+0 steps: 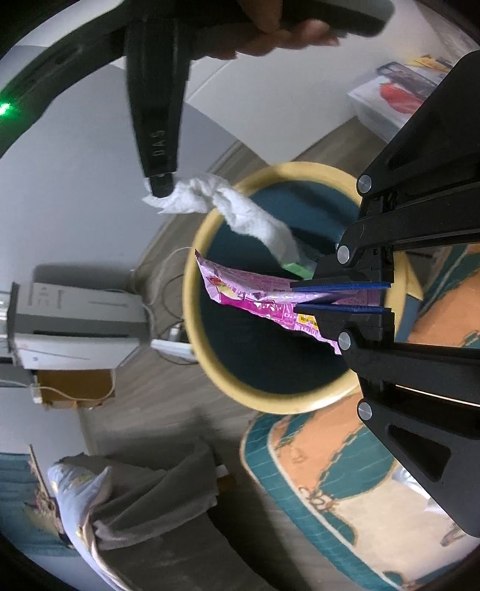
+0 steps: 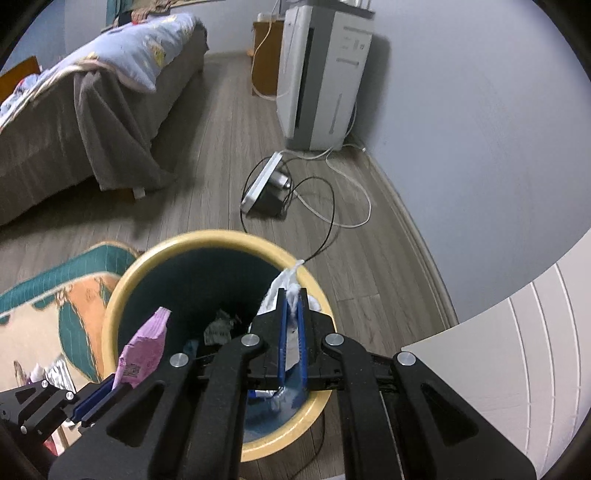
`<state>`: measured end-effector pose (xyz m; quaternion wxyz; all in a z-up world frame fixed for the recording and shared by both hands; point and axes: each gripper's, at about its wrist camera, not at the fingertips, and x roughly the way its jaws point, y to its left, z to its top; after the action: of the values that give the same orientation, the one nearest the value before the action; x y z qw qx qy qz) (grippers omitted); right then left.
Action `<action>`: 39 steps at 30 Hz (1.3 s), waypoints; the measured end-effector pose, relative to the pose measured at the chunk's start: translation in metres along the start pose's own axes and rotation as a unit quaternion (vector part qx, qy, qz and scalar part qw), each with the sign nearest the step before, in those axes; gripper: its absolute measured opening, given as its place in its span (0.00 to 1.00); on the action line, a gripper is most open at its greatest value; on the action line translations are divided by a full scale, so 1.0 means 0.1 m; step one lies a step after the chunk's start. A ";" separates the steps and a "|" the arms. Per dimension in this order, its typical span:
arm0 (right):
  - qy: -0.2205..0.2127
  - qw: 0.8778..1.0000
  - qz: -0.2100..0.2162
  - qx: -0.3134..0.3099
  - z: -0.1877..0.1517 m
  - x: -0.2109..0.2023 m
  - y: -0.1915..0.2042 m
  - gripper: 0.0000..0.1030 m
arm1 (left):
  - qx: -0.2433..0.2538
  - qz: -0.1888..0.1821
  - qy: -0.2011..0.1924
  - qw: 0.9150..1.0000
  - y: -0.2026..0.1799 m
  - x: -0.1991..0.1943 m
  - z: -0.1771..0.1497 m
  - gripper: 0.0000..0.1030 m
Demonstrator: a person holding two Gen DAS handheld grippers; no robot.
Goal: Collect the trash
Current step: 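Carry the wrapper and tissue over the bin and open both tools, then move both tools back over the cushion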
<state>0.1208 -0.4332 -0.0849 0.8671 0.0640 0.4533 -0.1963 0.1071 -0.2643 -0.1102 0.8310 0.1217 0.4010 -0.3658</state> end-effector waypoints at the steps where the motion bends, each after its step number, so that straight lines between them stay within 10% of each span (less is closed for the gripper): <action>1: -0.003 1.000 0.007 0.008 0.02 -0.01 -0.01 0.06 | -0.003 0.001 -0.006 1.000 0.01 -0.01 0.01 0.08; 9: -0.017 1.000 -0.004 0.023 0.04 -0.05 -0.03 0.47 | -0.018 0.024 -0.031 0.999 0.06 -0.07 0.04 0.60; 12: -0.019 1.000 -0.010 0.022 0.04 -0.06 -0.02 0.79 | -0.019 0.050 -0.039 0.998 0.07 -0.10 0.05 0.92; 14: -0.021 0.999 -0.015 0.026 0.04 -0.09 -0.02 0.95 | -0.016 0.069 -0.044 0.997 0.08 -0.13 0.04 0.93; 27: -0.005 0.999 0.022 0.044 -0.06 -0.31 0.06 0.94 | -0.034 0.106 -0.053 0.992 0.36 -0.74 -0.17 0.94; 39: 0.004 0.994 0.110 -0.017 -0.45 -0.86 0.97 0.94 | -0.100 0.192 -0.062 0.974 1.03 -1.81 -0.87 0.95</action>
<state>0.0813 -0.3068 -0.0476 0.8828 0.0999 0.4498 -0.0915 0.0549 -0.0561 -0.0395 0.9168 0.0897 0.3528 -0.1641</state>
